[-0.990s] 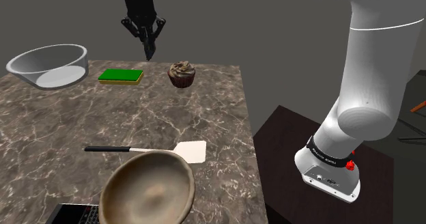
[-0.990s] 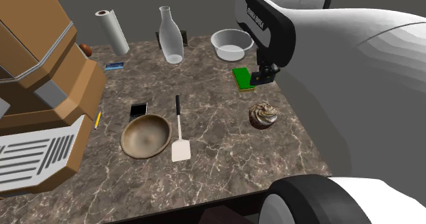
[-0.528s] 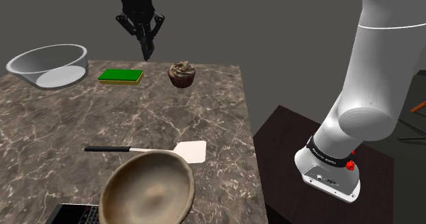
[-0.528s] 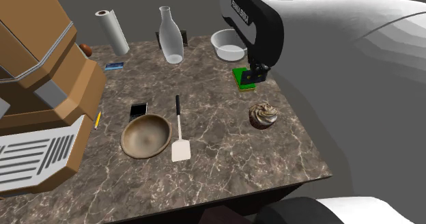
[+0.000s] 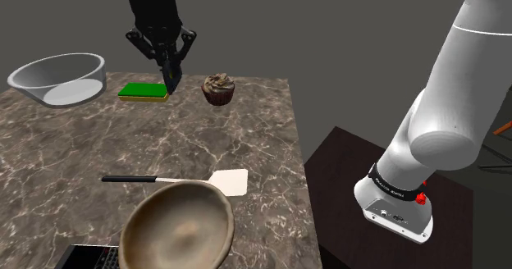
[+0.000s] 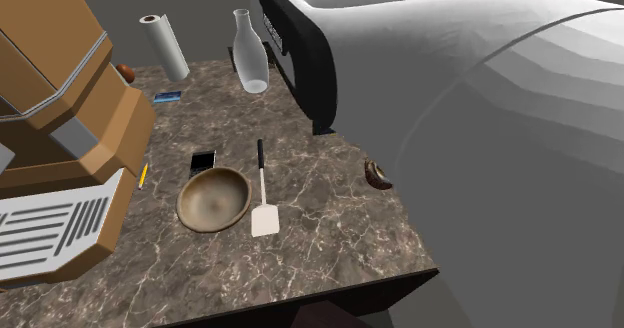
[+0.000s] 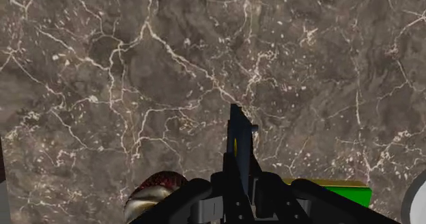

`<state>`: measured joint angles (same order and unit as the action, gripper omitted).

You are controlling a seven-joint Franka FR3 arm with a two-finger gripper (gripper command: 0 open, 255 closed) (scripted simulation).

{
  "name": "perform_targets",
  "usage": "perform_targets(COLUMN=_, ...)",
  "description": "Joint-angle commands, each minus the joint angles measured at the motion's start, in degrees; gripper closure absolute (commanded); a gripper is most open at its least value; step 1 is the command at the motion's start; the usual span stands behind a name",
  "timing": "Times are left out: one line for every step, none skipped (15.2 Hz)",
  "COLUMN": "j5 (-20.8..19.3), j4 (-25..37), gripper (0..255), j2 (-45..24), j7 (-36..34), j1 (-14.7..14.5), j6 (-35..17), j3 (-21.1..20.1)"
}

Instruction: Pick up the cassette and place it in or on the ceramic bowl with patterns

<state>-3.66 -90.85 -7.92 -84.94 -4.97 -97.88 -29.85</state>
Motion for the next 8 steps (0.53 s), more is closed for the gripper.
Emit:
perform_targets(j5=1.43, j4=-3.79, gripper=255, j2=3.05, j7=-1.32, j1=-0.48, j6=-1.09, j3=-0.76)
perform_targets(j5=1.84, j4=-4.73, gripper=255, j2=3.90, j7=-2.29, j1=-0.99, j6=-1.29, j3=-1.25)
perform_targets(j5=2.22, j4=-5.59, gripper=255, j2=4.69, j7=-3.28, j1=-1.52, j6=-1.46, j3=-1.75)
perform_targets(j5=2.59, j4=-6.37, gripper=255, j2=5.43, j7=-4.29, j1=-2.05, j6=-1.61, j3=-2.27)
perform_targets(j5=2.94, j4=-7.08, gripper=255, j2=6.11, j7=-5.33, j1=-2.59, j6=-1.74, j3=-2.81)
perform_targets(j5=3.27, j4=-7.71, gripper=255, j2=6.73, j7=-6.39, j1=-3.15, j6=-1.85, j3=-3.36)
perform_targets(j5=3.57, j4=-8.28, gripper=255, j2=7.29, j7=-7.48, j1=-3.71, j6=-1.94, j3=-3.93)
perform_targets(j5=3.85, j4=-8.77, gripper=255, j2=7.80, j7=-8.60, j1=-4.29, j6=-2.02, j3=-4.52)
